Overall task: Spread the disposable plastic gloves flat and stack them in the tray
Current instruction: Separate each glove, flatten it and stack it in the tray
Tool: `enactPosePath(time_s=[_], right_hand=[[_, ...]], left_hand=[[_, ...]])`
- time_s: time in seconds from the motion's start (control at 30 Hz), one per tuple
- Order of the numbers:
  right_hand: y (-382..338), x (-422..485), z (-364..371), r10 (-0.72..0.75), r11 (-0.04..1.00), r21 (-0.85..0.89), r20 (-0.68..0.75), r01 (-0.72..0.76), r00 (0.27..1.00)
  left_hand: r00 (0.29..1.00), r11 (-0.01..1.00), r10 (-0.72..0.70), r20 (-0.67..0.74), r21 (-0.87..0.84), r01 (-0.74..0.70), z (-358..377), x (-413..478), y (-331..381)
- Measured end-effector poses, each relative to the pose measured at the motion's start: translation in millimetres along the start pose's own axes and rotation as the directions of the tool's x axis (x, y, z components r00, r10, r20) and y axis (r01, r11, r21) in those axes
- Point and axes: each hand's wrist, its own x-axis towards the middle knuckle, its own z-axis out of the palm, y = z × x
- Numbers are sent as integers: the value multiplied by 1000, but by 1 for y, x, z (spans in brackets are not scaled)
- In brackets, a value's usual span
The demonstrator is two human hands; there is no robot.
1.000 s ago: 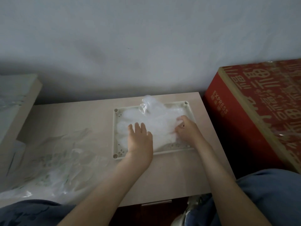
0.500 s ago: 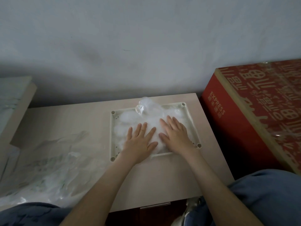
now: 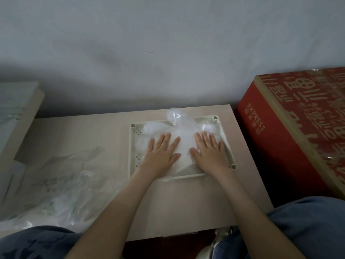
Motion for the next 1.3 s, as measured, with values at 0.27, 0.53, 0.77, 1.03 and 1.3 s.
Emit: enactPosePath(time_s=[0.27, 0.53, 0.77, 1.03, 1.3], right_hand=[[-75, -20, -6, -265, 944, 52, -474, 327, 840], [-194, -61, 69, -717, 696, -72, -121, 714, 687], [-204, -58, 80, -690, 707, -6, -221, 707, 689], [-208, -56, 14, -453, 600, 651, -204, 466, 868], [-187, -53, -21, -342, 169, 977, -63, 127, 938]], left_hand=[[941, 942, -210, -264, -314, 122, -31, -66, -28], [866, 879, -475, 155, 121, 461, -2, -170, -82], [843, 842, -537, -30, -70, 535, -2, -182, -105], [771, 765, -598, -221, -446, 465, -38, -179, -90], [815, -370, -574, -78, -863, -344, -97, -186, -75]])
